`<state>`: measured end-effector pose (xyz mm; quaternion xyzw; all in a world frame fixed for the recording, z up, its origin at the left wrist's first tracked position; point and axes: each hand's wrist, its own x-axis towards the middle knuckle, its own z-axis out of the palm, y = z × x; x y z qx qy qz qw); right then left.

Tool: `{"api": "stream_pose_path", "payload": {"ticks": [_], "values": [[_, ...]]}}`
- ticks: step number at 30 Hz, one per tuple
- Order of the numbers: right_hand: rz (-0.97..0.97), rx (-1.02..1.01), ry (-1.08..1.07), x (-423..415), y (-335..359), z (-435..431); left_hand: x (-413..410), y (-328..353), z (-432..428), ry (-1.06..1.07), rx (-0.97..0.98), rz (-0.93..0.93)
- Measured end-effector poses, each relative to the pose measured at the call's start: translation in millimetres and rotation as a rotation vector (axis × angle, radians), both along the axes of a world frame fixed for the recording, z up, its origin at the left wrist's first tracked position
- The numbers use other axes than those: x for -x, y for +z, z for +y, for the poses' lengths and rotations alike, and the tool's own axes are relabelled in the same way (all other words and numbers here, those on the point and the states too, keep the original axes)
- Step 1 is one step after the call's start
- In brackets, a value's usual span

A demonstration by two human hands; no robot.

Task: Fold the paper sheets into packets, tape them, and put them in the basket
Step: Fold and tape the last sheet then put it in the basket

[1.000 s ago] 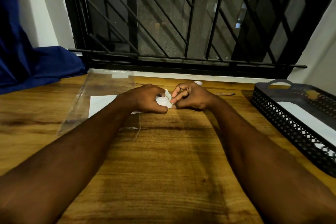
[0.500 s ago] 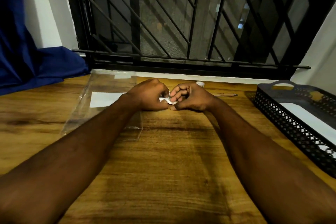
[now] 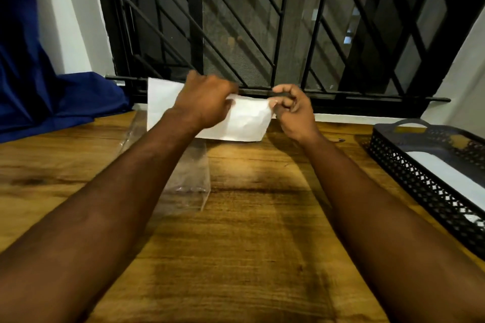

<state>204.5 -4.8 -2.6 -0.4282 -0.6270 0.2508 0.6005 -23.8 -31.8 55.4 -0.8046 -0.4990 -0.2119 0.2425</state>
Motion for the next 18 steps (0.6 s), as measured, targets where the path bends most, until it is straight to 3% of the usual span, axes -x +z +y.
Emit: {"api": "stream_pose_path", "payload": {"ticks": [4,8,13,18], "values": [[0.185,0.159,-0.06,-9.6,18.0,-5.4,-0.7,9.0,-3.6,-0.03,-0.046,-0.161],[0.198,0.318,-0.12,-19.9,18.6,-1.7,-7.2,-5.9,-1.1,-0.102,0.101,-0.305],[-0.079,0.533,-0.255,-21.4,-10.7,8.1,-3.9,-55.6,16.9,-0.126,0.401,-0.419],[-0.401,0.446,-0.238,-20.6,-29.2,9.7,2.3,-95.7,24.8,-0.131,0.535,-0.413]]}}
